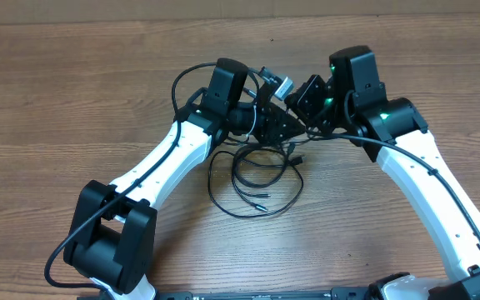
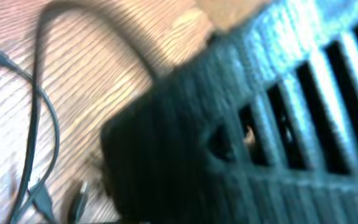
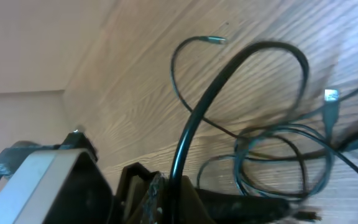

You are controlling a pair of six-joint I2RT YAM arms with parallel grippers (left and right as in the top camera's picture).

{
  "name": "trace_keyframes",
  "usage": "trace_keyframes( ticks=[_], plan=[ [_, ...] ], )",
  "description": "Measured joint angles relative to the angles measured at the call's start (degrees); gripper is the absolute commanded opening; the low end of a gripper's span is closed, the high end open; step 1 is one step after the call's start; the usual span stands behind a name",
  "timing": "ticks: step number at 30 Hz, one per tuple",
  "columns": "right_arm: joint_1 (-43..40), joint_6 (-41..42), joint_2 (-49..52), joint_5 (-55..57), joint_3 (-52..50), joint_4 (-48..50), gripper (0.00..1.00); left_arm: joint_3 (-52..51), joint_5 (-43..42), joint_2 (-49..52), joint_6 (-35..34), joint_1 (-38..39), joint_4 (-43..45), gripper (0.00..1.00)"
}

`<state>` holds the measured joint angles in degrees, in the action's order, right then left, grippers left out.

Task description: Untangle cables

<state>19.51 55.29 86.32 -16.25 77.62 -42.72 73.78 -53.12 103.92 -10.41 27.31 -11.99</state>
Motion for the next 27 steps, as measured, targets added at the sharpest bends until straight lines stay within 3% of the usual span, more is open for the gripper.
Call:
trace_keyframes(
  ticks=[3, 5, 8, 13, 18, 27],
  plan=[
    [-1.07, 0.09, 0.07, 0.61, 0.0, -2.73, 0.18, 0.0, 1.05, 0.0, -0.24, 0.11, -1.07, 0.04],
    [-2.23, 0.13, 0.07, 1.77, -0.02, -5.51, 0.38, 0.0, 1.53, 0.0, -0.33, -0.07, -1.49, 0.04],
    [-4.2, 0.02, 0.09, 4.42, -0.07, -10.23, 0.6, 0.0, 2.05, -0.81, -0.63, -0.96, -1.81, 0.04],
    [-5.73, -1.57, 0.11, 8.85, -0.17, -15.04, 0.7, -0.02, 2.86, -7.23, -2.99, -4.76, -1.97, 0.04],
    [-4.87, -5.66, 0.22, 10.27, -0.33, -15.28, 0.77, 0.24, 5.73, -20.81, -8.22, -10.27, -1.05, 0.04],
    [5.44, -6.51, 4.61, 10.54, -8.41, 0.26, 0.85, 0.76, 11.52, -35.71, -13.33, -11.28, 1.29, 0.04]
  ],
)
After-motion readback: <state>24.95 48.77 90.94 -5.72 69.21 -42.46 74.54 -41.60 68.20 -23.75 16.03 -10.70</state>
